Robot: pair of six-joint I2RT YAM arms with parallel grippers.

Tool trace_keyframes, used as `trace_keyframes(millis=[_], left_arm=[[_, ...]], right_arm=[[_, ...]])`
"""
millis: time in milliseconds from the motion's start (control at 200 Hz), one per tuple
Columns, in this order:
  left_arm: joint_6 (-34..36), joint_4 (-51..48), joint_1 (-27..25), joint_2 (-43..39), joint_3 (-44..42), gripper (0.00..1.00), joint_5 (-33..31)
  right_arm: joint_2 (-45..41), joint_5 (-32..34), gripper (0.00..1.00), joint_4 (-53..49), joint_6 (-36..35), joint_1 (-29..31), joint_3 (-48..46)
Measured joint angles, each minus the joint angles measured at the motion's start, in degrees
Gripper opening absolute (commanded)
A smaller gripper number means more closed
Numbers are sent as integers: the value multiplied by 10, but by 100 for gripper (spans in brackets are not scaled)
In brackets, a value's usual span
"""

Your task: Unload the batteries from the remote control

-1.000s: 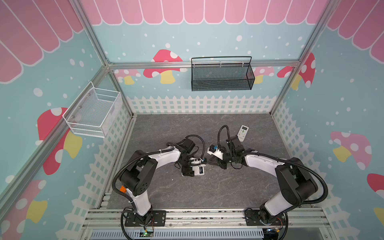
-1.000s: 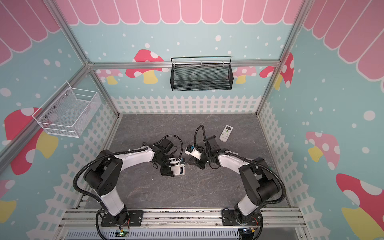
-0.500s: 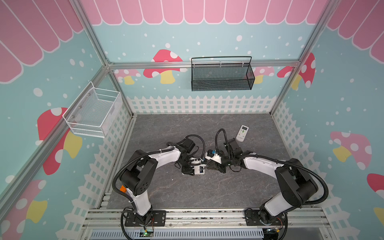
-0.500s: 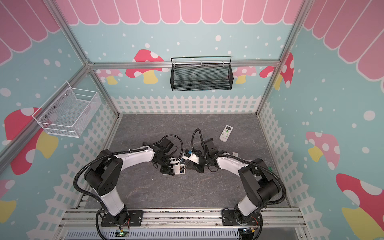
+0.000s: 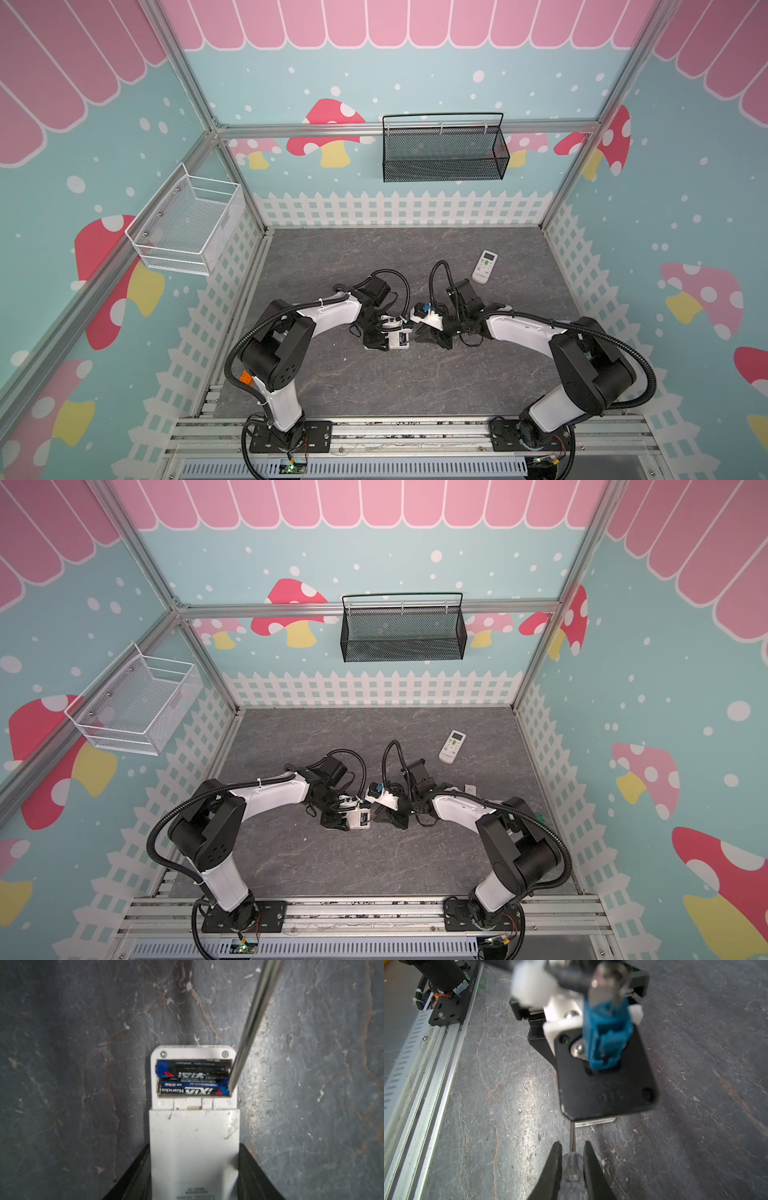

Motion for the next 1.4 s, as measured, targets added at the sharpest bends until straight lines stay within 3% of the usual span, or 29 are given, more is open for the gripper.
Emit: trace_keyframes(millis=[751, 1086, 1311, 1401], left_arm=[[-2, 0, 0, 0, 0, 44, -2], [-2, 0, -1, 0, 0, 39, -3], [-7, 1, -2, 0, 0, 32, -3], [-9, 2, -2, 0, 0, 25, -4]], right_arm=[[-1, 18, 0, -4, -5, 12, 0], [-37, 100, 0, 10, -31, 52, -18], [-78, 155, 0, 63, -39, 78, -65], [-91, 170, 0, 83, -38, 84, -82]])
